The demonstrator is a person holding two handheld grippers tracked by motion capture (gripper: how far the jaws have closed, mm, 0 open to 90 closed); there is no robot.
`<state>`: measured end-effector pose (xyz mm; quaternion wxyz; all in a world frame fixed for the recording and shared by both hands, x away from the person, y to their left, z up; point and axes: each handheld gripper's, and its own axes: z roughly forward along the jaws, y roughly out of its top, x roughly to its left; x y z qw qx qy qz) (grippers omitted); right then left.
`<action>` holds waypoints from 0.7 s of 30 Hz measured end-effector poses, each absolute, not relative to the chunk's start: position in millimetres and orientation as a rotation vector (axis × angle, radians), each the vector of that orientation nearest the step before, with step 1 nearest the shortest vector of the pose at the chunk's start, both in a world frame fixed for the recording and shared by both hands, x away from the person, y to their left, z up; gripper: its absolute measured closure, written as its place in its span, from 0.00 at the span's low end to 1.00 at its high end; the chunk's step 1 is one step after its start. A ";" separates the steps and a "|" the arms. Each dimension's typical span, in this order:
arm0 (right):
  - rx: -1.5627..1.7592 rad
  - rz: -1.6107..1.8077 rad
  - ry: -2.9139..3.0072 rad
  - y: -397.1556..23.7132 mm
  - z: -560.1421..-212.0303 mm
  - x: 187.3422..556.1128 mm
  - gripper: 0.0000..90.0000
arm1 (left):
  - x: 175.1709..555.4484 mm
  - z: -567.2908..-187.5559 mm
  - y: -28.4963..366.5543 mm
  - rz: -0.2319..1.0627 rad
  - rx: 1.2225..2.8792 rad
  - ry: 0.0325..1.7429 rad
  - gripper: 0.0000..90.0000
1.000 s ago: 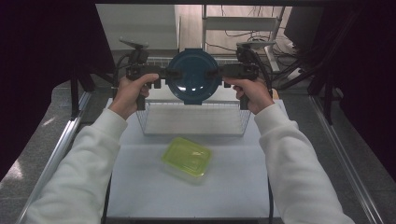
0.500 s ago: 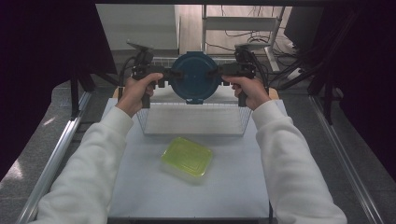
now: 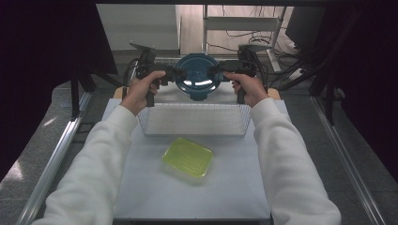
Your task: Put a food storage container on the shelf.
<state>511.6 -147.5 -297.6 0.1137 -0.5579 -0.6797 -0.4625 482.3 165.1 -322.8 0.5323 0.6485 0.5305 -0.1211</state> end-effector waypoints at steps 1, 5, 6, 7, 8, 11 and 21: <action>-1.646 -1.351 -1.981 -147.3 -298.1 512.6 0.36 | 483.9 -324.0 165.4 -0.295 1.541 1.269 0.42; -1.672 -1.340 -1.953 -146.5 -303.2 517.3 0.35 | 491.7 -330.6 166.7 -0.339 1.500 1.301 0.41; -1.681 -1.336 -1.936 -146.7 -305.3 518.7 0.35 | 492.6 -331.5 166.4 -0.342 1.496 1.304 0.41; -1.690 -1.334 -1.918 -146.8 -306.6 519.6 0.34 | 493.8 -332.7 166.1 -0.346 1.491 1.309 0.40; -1.696 -1.333 -1.908 -147.5 -308.3 520.8 0.34 | 495.1 -334.0 166.2 -0.352 1.486 1.313 0.40; -1.709 -1.340 -1.881 -147.5 -310.8 522.2 0.35 | 497.1 -335.7 166.6 -0.356 1.478 1.315 0.39; -1.729 -1.414 -1.908 -145.3 -312.3 517.1 0.25 | 490.9 -331.3 161.6 -0.217 1.498 1.319 0.32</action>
